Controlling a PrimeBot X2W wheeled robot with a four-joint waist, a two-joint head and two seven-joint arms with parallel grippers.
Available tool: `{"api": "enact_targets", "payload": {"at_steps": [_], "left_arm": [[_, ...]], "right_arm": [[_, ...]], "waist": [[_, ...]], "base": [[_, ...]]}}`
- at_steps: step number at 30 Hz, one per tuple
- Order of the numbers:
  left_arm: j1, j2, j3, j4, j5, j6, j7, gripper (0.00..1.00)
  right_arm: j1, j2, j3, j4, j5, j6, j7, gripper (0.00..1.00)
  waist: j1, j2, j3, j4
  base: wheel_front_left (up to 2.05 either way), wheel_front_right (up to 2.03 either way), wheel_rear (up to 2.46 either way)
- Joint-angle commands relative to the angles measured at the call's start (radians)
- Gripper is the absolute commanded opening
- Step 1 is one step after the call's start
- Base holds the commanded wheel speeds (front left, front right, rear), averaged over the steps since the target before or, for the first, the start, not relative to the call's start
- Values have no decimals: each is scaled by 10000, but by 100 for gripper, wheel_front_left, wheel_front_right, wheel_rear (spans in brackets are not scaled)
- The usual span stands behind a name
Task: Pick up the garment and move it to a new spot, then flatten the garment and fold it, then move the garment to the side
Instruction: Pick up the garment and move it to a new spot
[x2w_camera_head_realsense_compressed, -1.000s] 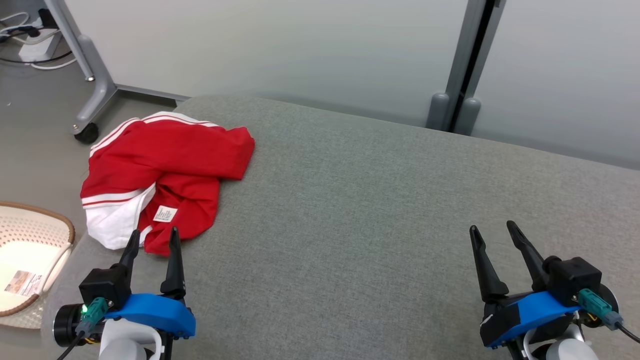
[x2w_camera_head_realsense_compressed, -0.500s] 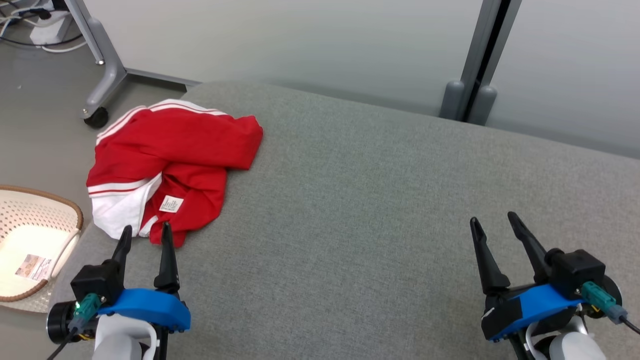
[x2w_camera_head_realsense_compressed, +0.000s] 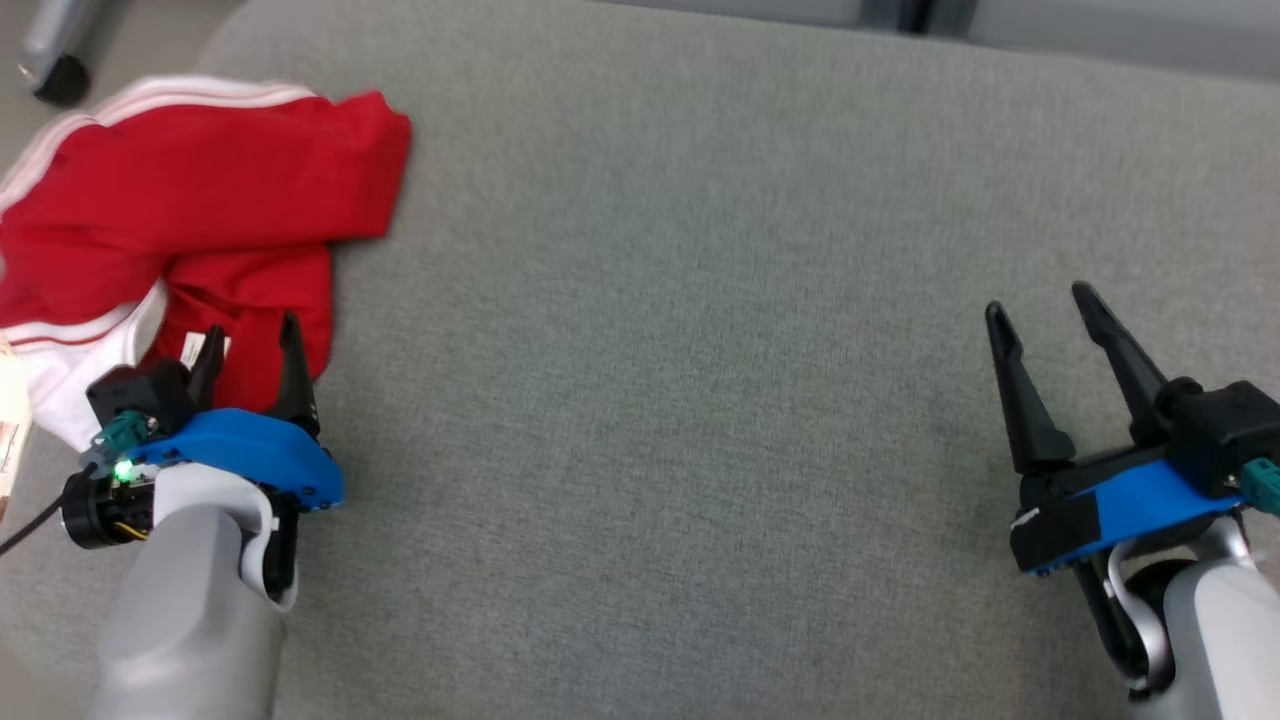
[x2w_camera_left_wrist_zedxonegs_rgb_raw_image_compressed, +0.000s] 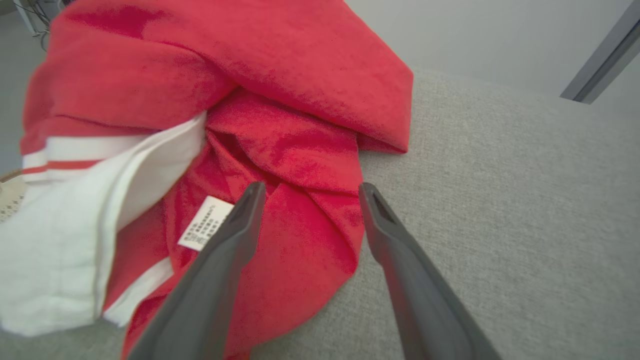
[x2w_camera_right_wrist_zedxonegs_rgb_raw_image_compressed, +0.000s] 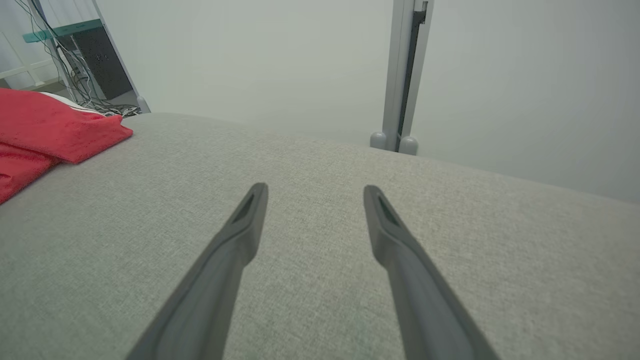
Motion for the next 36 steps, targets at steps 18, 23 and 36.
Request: {"api": "enact_targets", "payload": {"at_steps": [18, 23, 36], "left_arm": [[-1908, 522, -253, 1876, -869, -133, -60, 0], [-1080, 614, 159, 113, -538, -127, -62, 0], [1723, 49, 708, -4967, 708, 4, -64, 0]], "right_arm": [[-434, -163, -174, -177, -22, 5, -57, 100], [-137, 82, -241, 101, 0, 5, -309, 100], [719, 623, -335, 642, 140, 5, -824, 100]], "waist": [[-2, -3, 744, 3], [-2, -3, 61, -21], [-2, -3, -1945, -390]], "base": [[0, 0, 0], [0, 0, 0], [0, 0, 0]]}}
